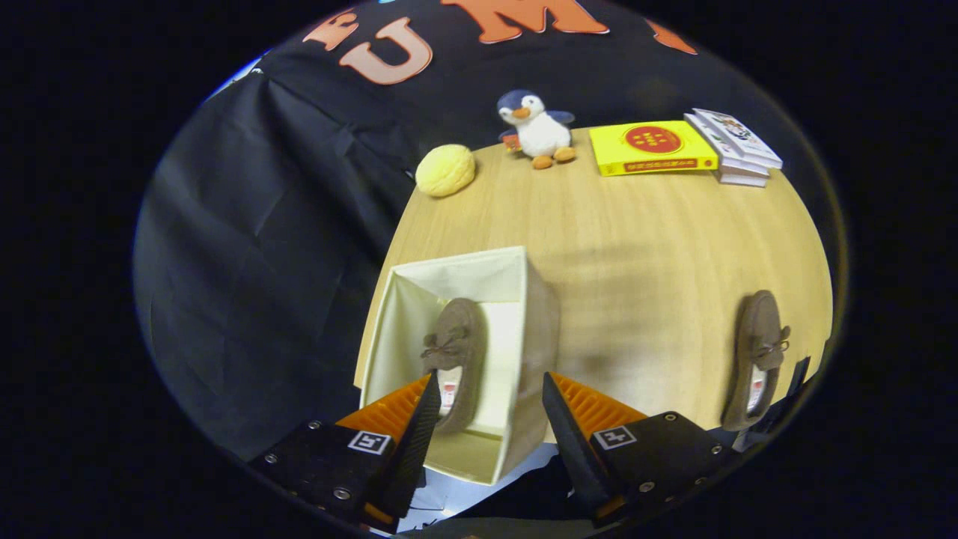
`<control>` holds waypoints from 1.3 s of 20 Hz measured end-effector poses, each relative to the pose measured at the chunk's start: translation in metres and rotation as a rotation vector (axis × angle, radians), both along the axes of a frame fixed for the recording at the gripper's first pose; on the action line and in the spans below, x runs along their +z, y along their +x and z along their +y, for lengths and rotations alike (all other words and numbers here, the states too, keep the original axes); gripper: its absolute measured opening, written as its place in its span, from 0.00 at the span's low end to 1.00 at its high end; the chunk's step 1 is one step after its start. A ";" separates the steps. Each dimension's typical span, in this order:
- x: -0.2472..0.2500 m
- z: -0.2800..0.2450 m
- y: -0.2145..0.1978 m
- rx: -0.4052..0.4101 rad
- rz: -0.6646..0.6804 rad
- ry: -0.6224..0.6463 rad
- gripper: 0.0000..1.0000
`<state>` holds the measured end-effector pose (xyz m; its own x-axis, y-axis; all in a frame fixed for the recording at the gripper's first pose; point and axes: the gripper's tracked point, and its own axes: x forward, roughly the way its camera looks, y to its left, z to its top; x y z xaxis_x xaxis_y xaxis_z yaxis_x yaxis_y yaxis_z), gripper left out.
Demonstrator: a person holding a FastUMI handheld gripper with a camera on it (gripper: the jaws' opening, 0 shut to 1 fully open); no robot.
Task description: Open the storage box then place both shoes into the box .Put the left shoe in first, then the right shoe, with the right side of both shoes facing outward in a uniform manner.
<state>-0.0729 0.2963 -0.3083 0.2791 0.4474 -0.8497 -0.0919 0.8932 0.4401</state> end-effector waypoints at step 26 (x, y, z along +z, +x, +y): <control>-0.159 -0.314 -0.045 -0.200 -0.114 -0.403 0.81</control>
<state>-0.1177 -0.0178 -0.4670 0.4281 0.0159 -0.9036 0.0721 0.9961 0.0517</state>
